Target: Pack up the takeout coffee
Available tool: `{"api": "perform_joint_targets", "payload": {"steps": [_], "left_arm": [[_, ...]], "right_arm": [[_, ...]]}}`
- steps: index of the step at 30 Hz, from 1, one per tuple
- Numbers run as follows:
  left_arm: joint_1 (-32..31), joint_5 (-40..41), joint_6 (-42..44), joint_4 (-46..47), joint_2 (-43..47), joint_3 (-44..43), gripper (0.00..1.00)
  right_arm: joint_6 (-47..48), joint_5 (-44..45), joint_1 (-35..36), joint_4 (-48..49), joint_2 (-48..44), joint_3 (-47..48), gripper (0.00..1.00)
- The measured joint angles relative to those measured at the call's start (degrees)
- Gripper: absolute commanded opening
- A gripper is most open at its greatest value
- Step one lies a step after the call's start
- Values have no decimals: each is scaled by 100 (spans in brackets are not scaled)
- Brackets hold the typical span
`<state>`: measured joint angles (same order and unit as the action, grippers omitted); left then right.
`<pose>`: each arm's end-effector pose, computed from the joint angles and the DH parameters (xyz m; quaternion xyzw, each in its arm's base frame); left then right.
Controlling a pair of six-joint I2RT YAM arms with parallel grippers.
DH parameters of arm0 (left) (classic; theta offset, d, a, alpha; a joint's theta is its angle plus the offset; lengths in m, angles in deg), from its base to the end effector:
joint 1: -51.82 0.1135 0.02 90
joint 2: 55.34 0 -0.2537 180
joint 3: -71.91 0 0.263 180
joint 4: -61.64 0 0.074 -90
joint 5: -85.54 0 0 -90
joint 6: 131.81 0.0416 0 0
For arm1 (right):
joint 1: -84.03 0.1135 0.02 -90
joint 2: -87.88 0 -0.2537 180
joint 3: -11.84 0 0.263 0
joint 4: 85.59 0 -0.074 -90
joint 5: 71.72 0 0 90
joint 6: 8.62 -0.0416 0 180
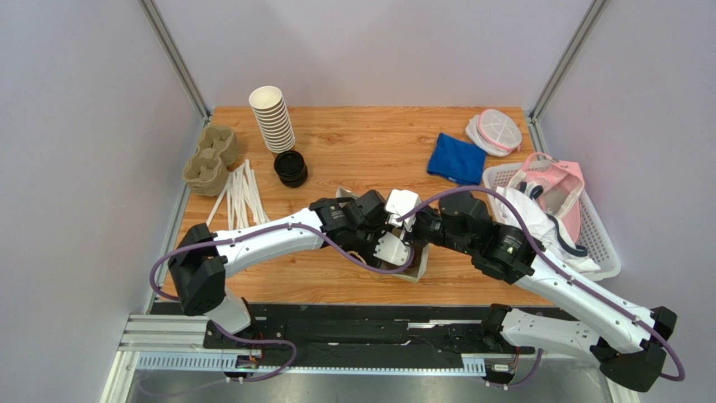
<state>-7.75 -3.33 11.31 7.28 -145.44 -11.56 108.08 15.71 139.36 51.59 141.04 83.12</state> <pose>0.1718 -0.2908 0.2357 0.8044 0.5386 -0.0046 0.2506 0.1252 0.1843 0.3500 -0.5615 0.6272 0.1517 0.5180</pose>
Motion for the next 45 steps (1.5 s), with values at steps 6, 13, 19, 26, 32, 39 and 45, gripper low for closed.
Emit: {"api": "perform_joint_targets", "payload": {"steps": [6, 13, 19, 26, 32, 39, 45], "left_arm": [[127, -160, 92, -79, -332, -319, 2], [245, -262, 133, 66, -546, -385, 2], [315, -256, 173, 317, -752, -452, 2], [426, -247, 245, 525, -944, -579, 15], [457, -275, 251, 492, -852, -671, 37], [492, -409, 216, 98, -767, -778, 43], [485, -424, 208, -144, -688, -782, 46]], "right_arm": [[-31, -216, -374, 24, 9, -9, 0], [-55, -651, -822, 162, 9, -107, 0], [-153, -1038, -1285, 229, 111, -107, 0], [-337, -1534, -1720, 251, 348, -28, 0], [-380, -1722, -1829, 240, 420, 31, 0], [-463, -1917, -1880, 254, 476, 98, 0], [-691, -2107, -1978, 245, 560, 162, 0]]}}
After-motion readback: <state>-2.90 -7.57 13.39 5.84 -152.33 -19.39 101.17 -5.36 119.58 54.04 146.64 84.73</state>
